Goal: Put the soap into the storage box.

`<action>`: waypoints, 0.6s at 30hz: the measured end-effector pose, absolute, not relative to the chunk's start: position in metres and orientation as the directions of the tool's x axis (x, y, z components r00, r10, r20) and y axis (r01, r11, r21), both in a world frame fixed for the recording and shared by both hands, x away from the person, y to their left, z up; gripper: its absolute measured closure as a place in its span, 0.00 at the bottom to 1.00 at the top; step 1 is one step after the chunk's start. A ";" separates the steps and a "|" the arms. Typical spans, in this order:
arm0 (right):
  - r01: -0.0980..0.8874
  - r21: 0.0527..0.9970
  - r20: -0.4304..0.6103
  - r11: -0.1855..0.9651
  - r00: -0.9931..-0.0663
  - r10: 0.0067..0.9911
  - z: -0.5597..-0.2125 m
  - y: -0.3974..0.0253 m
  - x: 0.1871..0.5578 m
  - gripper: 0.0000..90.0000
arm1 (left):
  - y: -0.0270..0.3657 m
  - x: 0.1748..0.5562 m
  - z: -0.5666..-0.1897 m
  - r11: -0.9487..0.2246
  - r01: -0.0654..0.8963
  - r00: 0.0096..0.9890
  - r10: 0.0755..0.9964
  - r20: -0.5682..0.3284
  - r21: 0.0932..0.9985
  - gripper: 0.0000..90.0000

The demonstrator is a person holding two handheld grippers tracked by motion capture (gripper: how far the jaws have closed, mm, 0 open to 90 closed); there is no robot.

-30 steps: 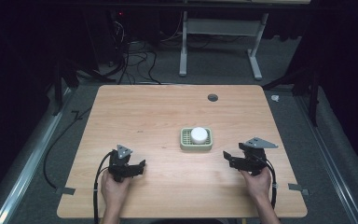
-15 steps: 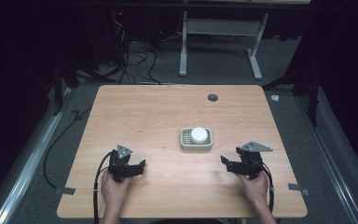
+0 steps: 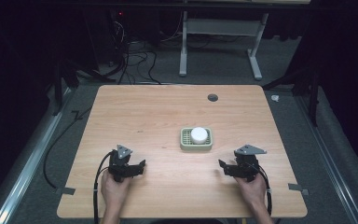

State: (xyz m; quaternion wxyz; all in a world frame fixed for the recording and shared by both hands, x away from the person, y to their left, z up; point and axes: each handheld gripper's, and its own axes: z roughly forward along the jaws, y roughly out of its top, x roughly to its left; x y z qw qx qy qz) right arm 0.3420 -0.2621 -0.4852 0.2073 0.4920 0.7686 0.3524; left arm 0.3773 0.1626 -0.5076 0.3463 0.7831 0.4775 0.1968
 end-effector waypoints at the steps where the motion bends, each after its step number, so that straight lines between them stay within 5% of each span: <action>1: 0.610 0.744 0.025 0.271 -0.431 0.902 -0.487 -0.262 0.342 0.27 | 0.163 0.377 -0.508 -0.304 0.612 0.467 0.884 -0.022 0.730 0.20; 18: 0.628 0.710 -0.014 0.319 -0.441 0.898 -0.503 -0.257 0.343 0.25 | 0.163 0.377 -0.508 -0.304 0.612 0.466 0.884 -0.022 0.730 0.20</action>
